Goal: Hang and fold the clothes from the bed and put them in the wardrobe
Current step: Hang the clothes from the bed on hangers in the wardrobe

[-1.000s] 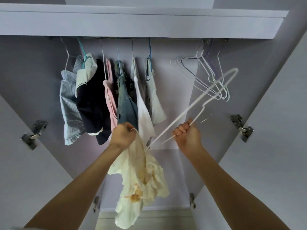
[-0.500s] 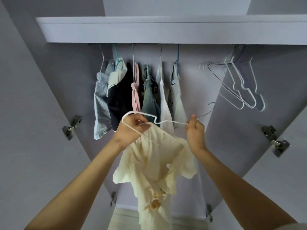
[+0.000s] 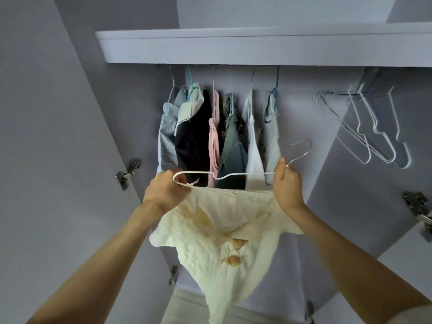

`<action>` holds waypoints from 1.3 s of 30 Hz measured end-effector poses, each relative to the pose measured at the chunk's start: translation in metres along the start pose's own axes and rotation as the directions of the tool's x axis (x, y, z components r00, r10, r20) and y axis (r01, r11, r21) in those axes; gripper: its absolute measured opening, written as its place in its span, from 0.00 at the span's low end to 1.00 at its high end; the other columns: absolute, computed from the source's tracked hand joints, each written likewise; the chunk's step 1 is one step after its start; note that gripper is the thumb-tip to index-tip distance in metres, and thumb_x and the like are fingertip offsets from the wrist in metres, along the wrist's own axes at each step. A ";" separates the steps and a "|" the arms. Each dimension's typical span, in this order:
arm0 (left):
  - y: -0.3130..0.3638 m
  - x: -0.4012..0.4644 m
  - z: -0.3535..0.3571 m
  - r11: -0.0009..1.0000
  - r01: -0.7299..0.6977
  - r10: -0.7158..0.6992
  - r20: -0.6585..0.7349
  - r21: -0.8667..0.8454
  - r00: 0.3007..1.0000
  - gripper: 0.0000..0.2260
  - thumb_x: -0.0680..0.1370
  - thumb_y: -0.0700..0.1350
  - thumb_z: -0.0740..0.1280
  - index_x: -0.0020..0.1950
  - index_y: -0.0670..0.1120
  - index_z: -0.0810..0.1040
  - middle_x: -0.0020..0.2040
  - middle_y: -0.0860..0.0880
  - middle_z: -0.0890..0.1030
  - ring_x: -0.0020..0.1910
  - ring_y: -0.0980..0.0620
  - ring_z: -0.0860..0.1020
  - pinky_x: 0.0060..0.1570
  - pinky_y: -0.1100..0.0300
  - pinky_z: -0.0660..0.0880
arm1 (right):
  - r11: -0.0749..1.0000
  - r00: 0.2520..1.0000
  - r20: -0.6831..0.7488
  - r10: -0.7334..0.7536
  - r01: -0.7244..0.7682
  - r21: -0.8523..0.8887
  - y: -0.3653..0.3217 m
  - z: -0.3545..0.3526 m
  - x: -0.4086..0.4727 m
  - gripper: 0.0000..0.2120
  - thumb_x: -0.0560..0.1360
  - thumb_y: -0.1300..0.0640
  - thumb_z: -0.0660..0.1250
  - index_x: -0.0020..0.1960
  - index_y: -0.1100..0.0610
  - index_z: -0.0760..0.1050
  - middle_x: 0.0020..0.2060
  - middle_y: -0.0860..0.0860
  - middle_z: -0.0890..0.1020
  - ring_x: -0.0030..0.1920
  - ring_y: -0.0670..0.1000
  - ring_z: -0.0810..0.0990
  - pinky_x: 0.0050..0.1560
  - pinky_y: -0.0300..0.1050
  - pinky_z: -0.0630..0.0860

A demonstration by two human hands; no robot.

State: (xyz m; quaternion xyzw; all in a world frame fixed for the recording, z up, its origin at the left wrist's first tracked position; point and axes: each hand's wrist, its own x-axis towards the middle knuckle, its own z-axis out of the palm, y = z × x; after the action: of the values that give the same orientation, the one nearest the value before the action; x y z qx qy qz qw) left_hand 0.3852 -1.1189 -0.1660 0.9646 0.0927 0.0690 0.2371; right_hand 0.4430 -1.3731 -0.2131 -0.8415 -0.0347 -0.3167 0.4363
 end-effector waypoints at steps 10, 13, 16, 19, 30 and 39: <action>-0.022 0.007 -0.004 0.993 0.032 -0.047 -0.127 -0.115 0.991 0.17 0.73 0.43 0.70 0.32 0.48 0.62 0.29 0.50 0.67 0.34 0.45 0.66 0.31 0.56 0.62 | 0.987 0.987 0.010 -0.159 0.159 -0.025 -0.011 0.011 0.010 0.22 0.79 0.49 0.47 0.30 0.59 0.60 0.24 0.53 0.65 0.27 0.53 0.64 0.34 0.42 0.58; -0.024 0.017 -0.007 0.918 0.057 -0.069 -0.017 -0.392 0.997 0.11 0.73 0.42 0.71 0.34 0.43 0.72 0.29 0.49 0.71 0.32 0.48 0.69 0.31 0.60 0.68 | 0.994 1.000 0.022 0.011 -0.014 0.113 -0.006 0.014 0.017 0.22 0.78 0.50 0.47 0.27 0.56 0.57 0.22 0.52 0.64 0.26 0.53 0.64 0.32 0.46 0.58; -0.013 0.020 -0.010 0.842 0.029 -0.050 -0.025 -0.539 0.998 0.10 0.74 0.43 0.70 0.38 0.39 0.72 0.30 0.49 0.70 0.31 0.51 0.68 0.31 0.59 0.68 | 0.986 0.992 0.067 0.109 -0.117 0.118 -0.002 0.016 0.014 0.24 0.82 0.54 0.50 0.27 0.56 0.56 0.23 0.52 0.63 0.27 0.54 0.63 0.32 0.46 0.55; 0.013 0.016 -0.014 0.743 -0.002 -0.010 -0.013 -0.669 1.000 0.08 0.77 0.37 0.65 0.40 0.42 0.68 0.27 0.50 0.65 0.24 0.55 0.63 0.23 0.65 0.62 | 0.884 0.929 0.177 0.325 -0.365 0.292 -0.007 0.024 0.011 0.23 0.83 0.54 0.51 0.30 0.57 0.58 0.24 0.54 0.63 0.27 0.52 0.62 0.32 0.45 0.58; 0.056 0.008 -0.029 0.541 0.104 0.033 0.144 -0.835 0.989 0.12 0.80 0.43 0.61 0.37 0.47 0.67 0.34 0.46 0.69 0.31 0.51 0.68 0.34 0.56 0.67 | 0.504 0.729 0.499 0.469 -0.685 0.527 -0.019 0.069 -0.001 0.24 0.83 0.50 0.50 0.29 0.54 0.55 0.19 0.46 0.58 0.22 0.46 0.56 0.30 0.40 0.59; 0.001 0.005 -0.042 0.976 -0.004 -0.057 -0.274 -0.217 0.960 0.10 0.73 0.37 0.64 0.35 0.45 0.65 0.30 0.50 0.68 0.31 0.48 0.65 0.29 0.59 0.64 | 0.970 0.985 0.078 0.152 -0.164 0.180 0.018 0.054 0.007 0.25 0.82 0.58 0.52 0.26 0.56 0.57 0.24 0.55 0.65 0.29 0.54 0.67 0.33 0.44 0.60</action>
State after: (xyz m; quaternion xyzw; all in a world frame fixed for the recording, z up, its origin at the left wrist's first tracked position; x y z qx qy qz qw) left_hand 0.3826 -1.0999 -0.1287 0.9124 0.1301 0.2107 0.3258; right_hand 0.4817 -1.3445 -0.2445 -0.8068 -0.0110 -0.2495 0.5354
